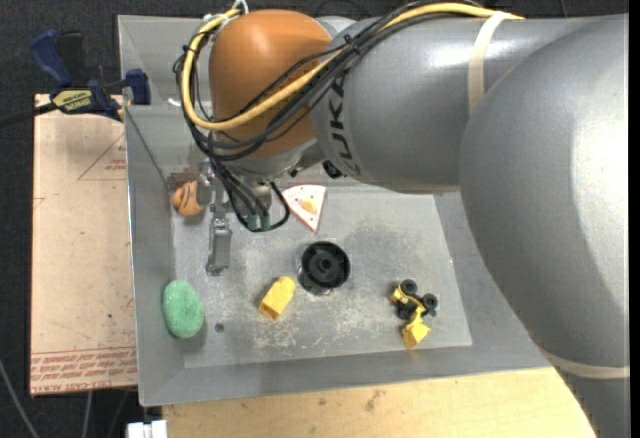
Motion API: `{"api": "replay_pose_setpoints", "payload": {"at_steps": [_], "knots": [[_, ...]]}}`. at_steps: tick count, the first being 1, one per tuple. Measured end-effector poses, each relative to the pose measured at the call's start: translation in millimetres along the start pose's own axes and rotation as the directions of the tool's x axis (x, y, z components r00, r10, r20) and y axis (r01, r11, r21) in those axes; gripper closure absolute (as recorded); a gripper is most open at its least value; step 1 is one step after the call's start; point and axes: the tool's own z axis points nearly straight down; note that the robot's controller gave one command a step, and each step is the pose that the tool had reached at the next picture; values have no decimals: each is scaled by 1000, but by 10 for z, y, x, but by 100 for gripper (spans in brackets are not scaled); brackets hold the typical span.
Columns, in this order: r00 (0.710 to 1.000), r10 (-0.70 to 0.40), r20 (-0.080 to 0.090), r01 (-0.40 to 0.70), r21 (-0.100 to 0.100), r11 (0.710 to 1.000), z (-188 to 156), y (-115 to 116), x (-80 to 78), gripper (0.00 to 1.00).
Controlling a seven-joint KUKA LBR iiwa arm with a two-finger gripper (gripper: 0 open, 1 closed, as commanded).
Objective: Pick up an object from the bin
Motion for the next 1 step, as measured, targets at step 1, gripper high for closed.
{"api": "replay_pose_setpoints", "payload": {"at_steps": [1], "knots": [[1000,4,5,-4,-1,1000,-48,-13,-12,0]]}}
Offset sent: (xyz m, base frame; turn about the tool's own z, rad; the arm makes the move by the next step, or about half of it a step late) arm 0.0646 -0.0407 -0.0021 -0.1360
